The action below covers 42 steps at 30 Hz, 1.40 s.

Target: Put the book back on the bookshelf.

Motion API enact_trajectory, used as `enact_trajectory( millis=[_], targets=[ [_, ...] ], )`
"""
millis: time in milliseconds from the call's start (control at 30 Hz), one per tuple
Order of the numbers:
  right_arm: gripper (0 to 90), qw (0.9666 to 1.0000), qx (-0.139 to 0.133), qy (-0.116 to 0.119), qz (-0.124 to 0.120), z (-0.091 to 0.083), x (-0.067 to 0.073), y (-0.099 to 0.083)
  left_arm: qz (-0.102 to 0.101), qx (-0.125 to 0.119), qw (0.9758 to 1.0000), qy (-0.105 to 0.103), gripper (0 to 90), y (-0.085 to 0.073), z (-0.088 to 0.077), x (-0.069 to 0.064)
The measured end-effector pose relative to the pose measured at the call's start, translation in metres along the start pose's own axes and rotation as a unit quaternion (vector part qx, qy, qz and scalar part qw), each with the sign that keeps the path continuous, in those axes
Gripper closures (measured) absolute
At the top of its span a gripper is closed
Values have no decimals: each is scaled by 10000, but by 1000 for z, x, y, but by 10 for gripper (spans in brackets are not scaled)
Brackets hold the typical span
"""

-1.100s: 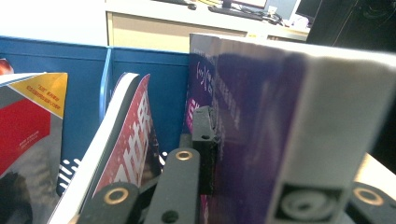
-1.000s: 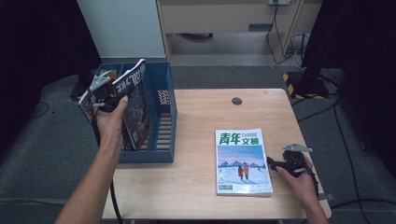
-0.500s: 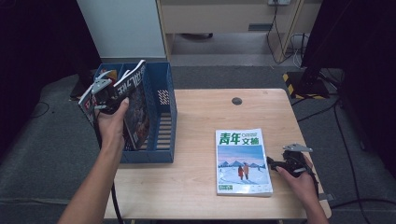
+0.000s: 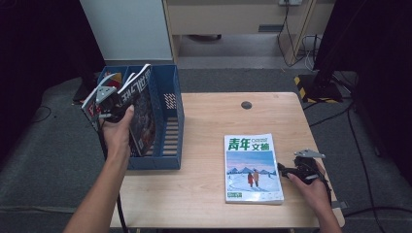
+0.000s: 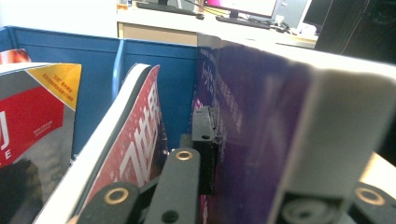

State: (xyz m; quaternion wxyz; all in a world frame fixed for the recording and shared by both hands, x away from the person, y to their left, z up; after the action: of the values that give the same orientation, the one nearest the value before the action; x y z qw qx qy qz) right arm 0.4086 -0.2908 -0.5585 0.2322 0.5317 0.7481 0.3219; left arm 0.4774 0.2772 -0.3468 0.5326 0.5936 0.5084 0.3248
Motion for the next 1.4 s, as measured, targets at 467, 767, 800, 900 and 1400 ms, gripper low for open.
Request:
enact_trajectory(
  millis=[467,767,800,900,1400],
  targets=[
    [151,10000,-1,2,4,0,0,0,-91,-43,9999,6,809,-3,-1,-2],
    [151,10000,1,3,0,0,0,0,-281,42,9996,-44,808,-13,3,1],
    [151,10000,-4,-1,18,0,0,0,-284,60,9996,-31,807,-15,4,2],
    [151,10000,0,2,2,0,0,0,-271,59,9996,-40,807,-20,5,3],
    [151,10000,1,3,-1,0,0,0,-284,-1,9995,-102,803,-27,7,4]
  ],
)
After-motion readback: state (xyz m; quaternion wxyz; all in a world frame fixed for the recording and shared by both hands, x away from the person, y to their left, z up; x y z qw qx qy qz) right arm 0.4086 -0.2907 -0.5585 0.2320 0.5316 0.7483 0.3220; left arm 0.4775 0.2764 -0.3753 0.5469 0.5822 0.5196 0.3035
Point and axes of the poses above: each handheld gripper's, and its own axes: z roughly forward along the jaws, y roughly out of its top, x roughly to its left, the point moved 3 cm from there along z, roughly forward along the jaws, and after that the axes turned 1 degree about -y, right-handed, at the moved point
